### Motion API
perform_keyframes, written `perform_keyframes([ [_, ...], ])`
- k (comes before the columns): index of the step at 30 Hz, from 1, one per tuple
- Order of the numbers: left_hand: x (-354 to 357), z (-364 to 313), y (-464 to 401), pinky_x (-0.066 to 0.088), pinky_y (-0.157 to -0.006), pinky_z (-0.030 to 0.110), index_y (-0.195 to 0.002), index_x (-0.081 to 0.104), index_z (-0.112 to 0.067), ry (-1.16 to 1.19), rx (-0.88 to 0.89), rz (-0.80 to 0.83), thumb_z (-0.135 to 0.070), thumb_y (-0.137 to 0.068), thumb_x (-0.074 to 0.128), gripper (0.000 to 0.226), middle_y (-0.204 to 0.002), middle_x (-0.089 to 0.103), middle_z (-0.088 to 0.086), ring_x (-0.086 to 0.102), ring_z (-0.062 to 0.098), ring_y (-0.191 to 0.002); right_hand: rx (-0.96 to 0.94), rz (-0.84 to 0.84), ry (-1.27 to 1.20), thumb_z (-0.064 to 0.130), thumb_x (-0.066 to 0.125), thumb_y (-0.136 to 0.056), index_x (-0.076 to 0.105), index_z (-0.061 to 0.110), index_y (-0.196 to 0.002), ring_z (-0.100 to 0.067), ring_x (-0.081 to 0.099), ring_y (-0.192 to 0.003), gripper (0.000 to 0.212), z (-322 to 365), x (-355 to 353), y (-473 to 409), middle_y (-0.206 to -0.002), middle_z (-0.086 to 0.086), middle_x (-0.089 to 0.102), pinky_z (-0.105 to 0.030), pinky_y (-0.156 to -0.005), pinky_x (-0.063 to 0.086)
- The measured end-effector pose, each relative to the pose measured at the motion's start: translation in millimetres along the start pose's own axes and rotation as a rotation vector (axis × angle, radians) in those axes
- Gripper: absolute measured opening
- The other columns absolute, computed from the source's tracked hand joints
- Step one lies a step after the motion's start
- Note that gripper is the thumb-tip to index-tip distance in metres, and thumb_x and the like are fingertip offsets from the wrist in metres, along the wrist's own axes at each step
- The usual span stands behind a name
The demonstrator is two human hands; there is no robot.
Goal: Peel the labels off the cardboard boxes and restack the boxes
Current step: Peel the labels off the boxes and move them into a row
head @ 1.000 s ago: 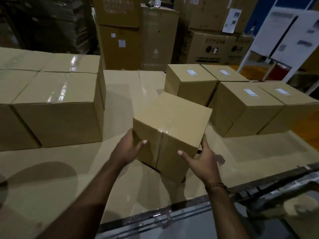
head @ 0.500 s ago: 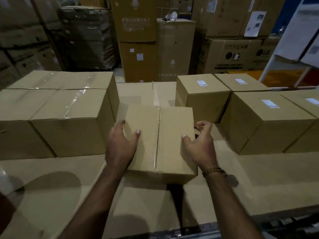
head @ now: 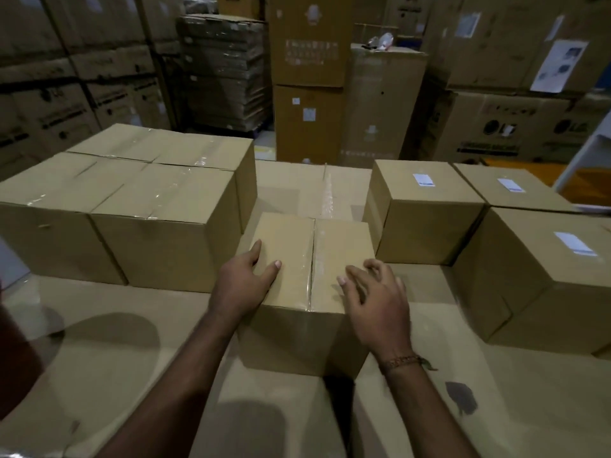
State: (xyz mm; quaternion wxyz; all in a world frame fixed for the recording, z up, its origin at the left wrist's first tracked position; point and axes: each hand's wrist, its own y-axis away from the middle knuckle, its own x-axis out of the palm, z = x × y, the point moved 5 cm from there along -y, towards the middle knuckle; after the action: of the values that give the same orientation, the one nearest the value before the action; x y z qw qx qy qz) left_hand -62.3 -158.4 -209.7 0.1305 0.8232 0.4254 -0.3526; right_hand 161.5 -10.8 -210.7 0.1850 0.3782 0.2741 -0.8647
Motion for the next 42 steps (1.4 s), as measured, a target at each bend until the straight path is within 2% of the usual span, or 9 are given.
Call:
perform_keyframes([
  [3,-3.1,-3.3,-14.8,0.051,-0.108,0.04,-0.156,0.049,-0.019,0.057,0.03,-0.088,-0.05,-0.096,0.07,0.071,-0.153,0.057,0.003,0.057,0.023,-0.135,0.053,0.082,-0.032,0.048,0.055,-0.106,0.063,0.036,-0.146,-0.017,0.04,-0.139,0.043,-2.2,13.0,-25.0,-0.161,0.01,0.041,-0.039,-0.106,0.046],
  [6,-10.8,-9.8,-32.1,0.056,-0.103,0.041,-0.138,0.068,-0.017,0.1,0.193,-0.251,-0.033,-0.099,0.071,0.043,-0.143,0.062,-0.003,0.059,0.012,-0.127,0.103,0.072,-0.074,0.041,0.056,-0.106,0.065,0.037,-0.144,-0.018,0.042,-0.147,0.039,-0.9,28.5,-48.5,-0.167,0.01,0.036,-0.042,-0.117,0.045],
  [11,-24.2,-15.4,-69.5,0.058,-0.093,0.026,-0.133,0.07,-0.023,0.119,0.354,-0.307,-0.023,-0.101,0.067,0.032,-0.135,0.062,-0.008,0.059,0.005,-0.121,0.154,-0.002,-0.128,0.037,0.06,-0.104,0.072,0.038,-0.135,-0.014,0.052,-0.14,0.033,2.7,52.5,-95.0,-0.165,0.013,0.042,-0.039,-0.111,0.051],
  [13,-32.4,-16.3,-84.7,0.056,-0.096,0.028,-0.133,0.07,-0.024,0.071,0.378,-0.324,-0.024,-0.1,0.067,0.033,-0.135,0.063,-0.009,0.058,0.007,-0.123,0.175,-0.047,-0.163,0.035,0.064,-0.102,0.076,0.036,-0.129,-0.012,0.056,-0.136,0.03,2.7,58.5,-111.0,-0.161,0.014,0.048,-0.033,-0.106,0.05],
  [19,-58.0,-11.4,-169.6,0.051,-0.108,0.043,-0.152,0.052,-0.025,0.035,0.309,-0.184,-0.018,-0.105,0.06,0.049,-0.148,0.057,-0.001,0.053,0.018,-0.135,0.23,-0.084,-0.197,0.032,0.066,-0.103,0.077,0.03,-0.127,-0.018,0.054,-0.138,0.027,13.3,95.0,-178.3,-0.16,0.011,0.05,-0.035,-0.106,0.047],
  [23,-70.1,-5.2,-240.3,0.051,-0.108,0.048,-0.152,0.052,-0.023,-0.13,0.225,-0.114,-0.018,-0.105,0.057,0.048,-0.152,0.053,0.002,0.052,0.025,-0.137,0.235,-0.095,-0.203,0.033,0.066,-0.103,0.076,0.03,-0.127,-0.019,0.054,-0.139,0.026,17.1,120.4,-225.3,-0.159,0.009,0.051,-0.04,-0.108,0.051],
  [29,-66.9,28.9,-312.9,0.051,-0.106,0.052,-0.151,0.048,-0.019,-0.159,0.1,-0.003,-0.025,-0.103,0.059,0.05,-0.151,0.054,0.005,0.056,0.027,-0.134,0.224,-0.082,-0.233,0.027,0.066,-0.103,0.076,0.024,-0.126,-0.022,0.054,-0.139,0.026,22.3,151.7,-289.4,-0.159,0.002,0.052,-0.043,-0.108,0.052],
  [36,-39.9,59.3,-359.4,0.023,-0.129,0.052,-0.166,0.02,-0.02,-0.437,0.217,0.15,-0.039,-0.096,0.066,0.086,-0.174,0.015,0.007,0.013,0.03,-0.161,0.189,-0.076,-0.201,0.027,0.067,-0.102,0.076,0.025,-0.125,-0.024,0.053,-0.14,0.024,26.4,178.3,-355.4,-0.158,0.001,0.054,-0.044,-0.11,0.046],
  [42,-31.6,68.5,-363.8,0.009,-0.132,0.045,-0.169,0.009,-0.021,-0.482,0.252,0.12,-0.036,-0.1,0.058,0.087,-0.177,0.004,0.003,0.001,0.024,-0.163,0.177,-0.052,-0.173,0.027,0.065,-0.103,0.076,0.023,-0.127,-0.026,0.049,-0.143,0.026,35.4,196.7,-388.7,-0.159,-0.001,0.052,-0.047,-0.114,0.043],
])
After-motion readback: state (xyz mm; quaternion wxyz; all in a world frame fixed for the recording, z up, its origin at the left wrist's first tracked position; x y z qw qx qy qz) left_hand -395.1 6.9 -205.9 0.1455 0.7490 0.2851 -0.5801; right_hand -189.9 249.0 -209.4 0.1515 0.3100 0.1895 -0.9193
